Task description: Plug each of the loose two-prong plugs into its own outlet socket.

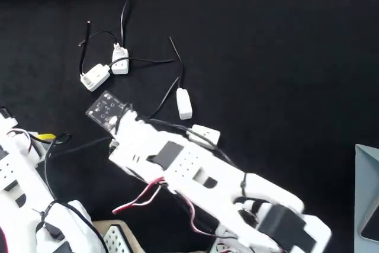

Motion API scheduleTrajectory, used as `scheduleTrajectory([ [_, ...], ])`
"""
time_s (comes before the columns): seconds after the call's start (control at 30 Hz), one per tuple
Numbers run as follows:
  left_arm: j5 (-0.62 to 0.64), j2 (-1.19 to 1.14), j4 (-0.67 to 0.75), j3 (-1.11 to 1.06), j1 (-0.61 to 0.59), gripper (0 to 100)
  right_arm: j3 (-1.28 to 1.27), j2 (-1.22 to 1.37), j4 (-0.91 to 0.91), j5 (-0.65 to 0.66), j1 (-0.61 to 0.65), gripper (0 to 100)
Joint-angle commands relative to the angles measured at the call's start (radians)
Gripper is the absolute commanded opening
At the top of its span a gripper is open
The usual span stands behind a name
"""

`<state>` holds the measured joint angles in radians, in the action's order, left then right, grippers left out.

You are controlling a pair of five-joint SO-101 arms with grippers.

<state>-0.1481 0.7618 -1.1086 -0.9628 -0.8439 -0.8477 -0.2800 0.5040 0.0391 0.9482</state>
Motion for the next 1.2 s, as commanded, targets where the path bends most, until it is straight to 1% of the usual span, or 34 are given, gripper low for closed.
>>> scheduleTrajectory([
  [0.0,0.008,0.021,0.012,0.007,-0.012,33,0.061,0.041,-0.055,0.014,0.009,1.2],
  [0.4,0.008,0.021,0.017,-0.015,-0.010,33,0.070,0.065,-0.077,0.040,0.002,1.2],
  [0.57,0.008,0.021,0.017,-0.015,-0.010,33,0.070,0.065,-0.078,0.043,-0.046,1.2],
  [0.7,0.008,0.021,0.017,-0.015,-0.010,33,0.070,0.070,-0.083,0.038,-0.046,1.2],
  [0.8,0.008,0.021,0.017,-0.015,-0.010,33,0.070,0.113,-0.130,0.037,-0.046,1.2],
  [0.9,0.008,0.021,0.017,-0.015,-0.010,33,0.073,0.165,-0.141,0.037,-0.044,1.2],
  [1.07,0.008,0.021,0.017,-0.015,-0.010,33,0.081,0.154,-0.132,0.035,-0.044,1.1],
  [1.17,0.008,0.021,0.017,-0.015,-0.010,33,0.082,0.156,-0.087,0.037,-0.044,1.1],
])
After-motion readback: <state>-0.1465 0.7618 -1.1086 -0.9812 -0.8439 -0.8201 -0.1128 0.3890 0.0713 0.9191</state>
